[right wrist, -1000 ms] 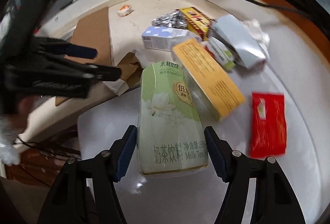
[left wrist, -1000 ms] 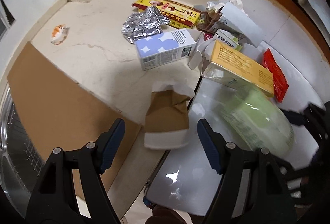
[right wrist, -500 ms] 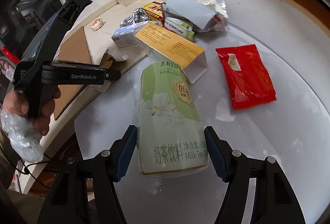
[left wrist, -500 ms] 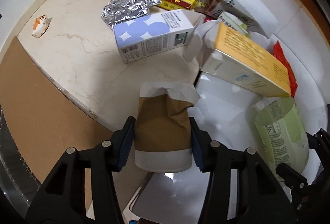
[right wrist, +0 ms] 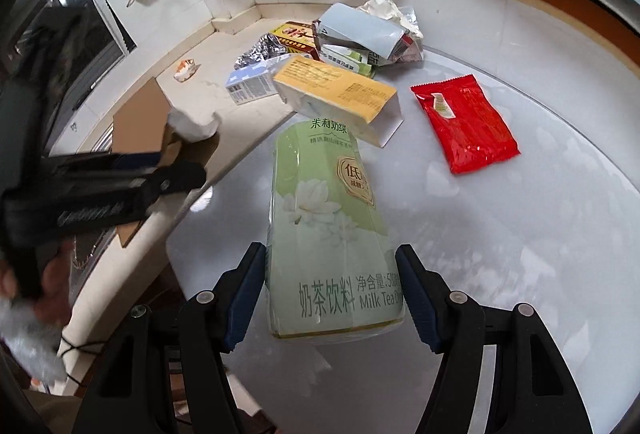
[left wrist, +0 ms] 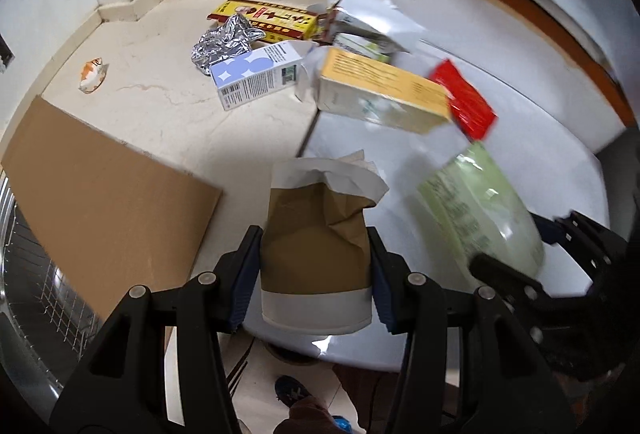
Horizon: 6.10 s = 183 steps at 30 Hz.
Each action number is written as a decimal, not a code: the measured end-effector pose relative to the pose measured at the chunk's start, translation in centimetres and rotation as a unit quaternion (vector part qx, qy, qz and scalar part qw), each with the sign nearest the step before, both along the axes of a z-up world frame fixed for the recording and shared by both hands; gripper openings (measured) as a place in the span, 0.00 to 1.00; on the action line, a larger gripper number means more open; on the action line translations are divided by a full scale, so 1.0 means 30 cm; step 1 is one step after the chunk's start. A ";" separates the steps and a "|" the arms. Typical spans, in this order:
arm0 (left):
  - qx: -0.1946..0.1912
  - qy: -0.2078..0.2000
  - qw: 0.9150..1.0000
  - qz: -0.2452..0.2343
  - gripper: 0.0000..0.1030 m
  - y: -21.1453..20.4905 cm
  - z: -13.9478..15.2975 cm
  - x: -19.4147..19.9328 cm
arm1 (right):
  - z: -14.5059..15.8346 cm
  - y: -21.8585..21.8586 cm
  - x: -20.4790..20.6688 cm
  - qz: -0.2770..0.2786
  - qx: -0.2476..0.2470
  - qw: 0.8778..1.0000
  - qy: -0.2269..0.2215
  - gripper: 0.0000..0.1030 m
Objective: Collect trash
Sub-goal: 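Carry the milk tea cup and paper bag down over the trash bin, then open both tools to drop the cup and paper bag into the bin, then raise both tools back up toward the table, then move the right tool toward the red packet while the left approaches the yellow box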
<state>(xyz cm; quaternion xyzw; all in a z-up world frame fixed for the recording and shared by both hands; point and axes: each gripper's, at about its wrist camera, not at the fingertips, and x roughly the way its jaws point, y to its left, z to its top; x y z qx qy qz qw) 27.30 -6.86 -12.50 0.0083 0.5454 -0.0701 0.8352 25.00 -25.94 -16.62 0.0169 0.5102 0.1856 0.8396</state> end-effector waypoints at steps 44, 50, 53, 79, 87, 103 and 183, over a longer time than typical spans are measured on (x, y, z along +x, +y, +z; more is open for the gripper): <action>-0.009 0.090 0.992 -0.089 0.45 0.048 -0.445 -0.767 | -0.446 0.249 -0.910 -0.155 0.043 0.980 0.121 0.64; 0.006 0.121 0.991 -0.061 0.45 0.034 -0.735 -0.726 | -0.743 0.214 -0.880 -0.166 0.039 0.971 0.169 0.64; 0.014 0.136 0.990 -0.043 0.45 0.046 -0.892 -0.694 | -0.907 0.208 -0.852 -0.171 0.033 0.967 0.188 0.65; 0.074 0.189 0.979 -0.024 0.72 0.130 -1.513 -0.525 | -1.721 0.300 -0.595 -0.189 0.029 0.957 0.217 0.72; 0.069 0.189 0.979 -0.027 0.72 0.129 -1.477 -0.538 | -1.679 0.281 -0.647 -0.181 0.024 0.958 0.223 0.72; 0.051 0.178 0.982 -0.039 0.72 0.139 -1.181 -0.635 | -1.358 0.248 -0.770 -0.205 0.024 0.954 0.219 0.72; -0.067 -0.018 0.994 0.080 0.83 -0.225 0.071 0.272 | -0.003 -0.278 0.380 -0.077 -0.025 0.996 -0.023 0.86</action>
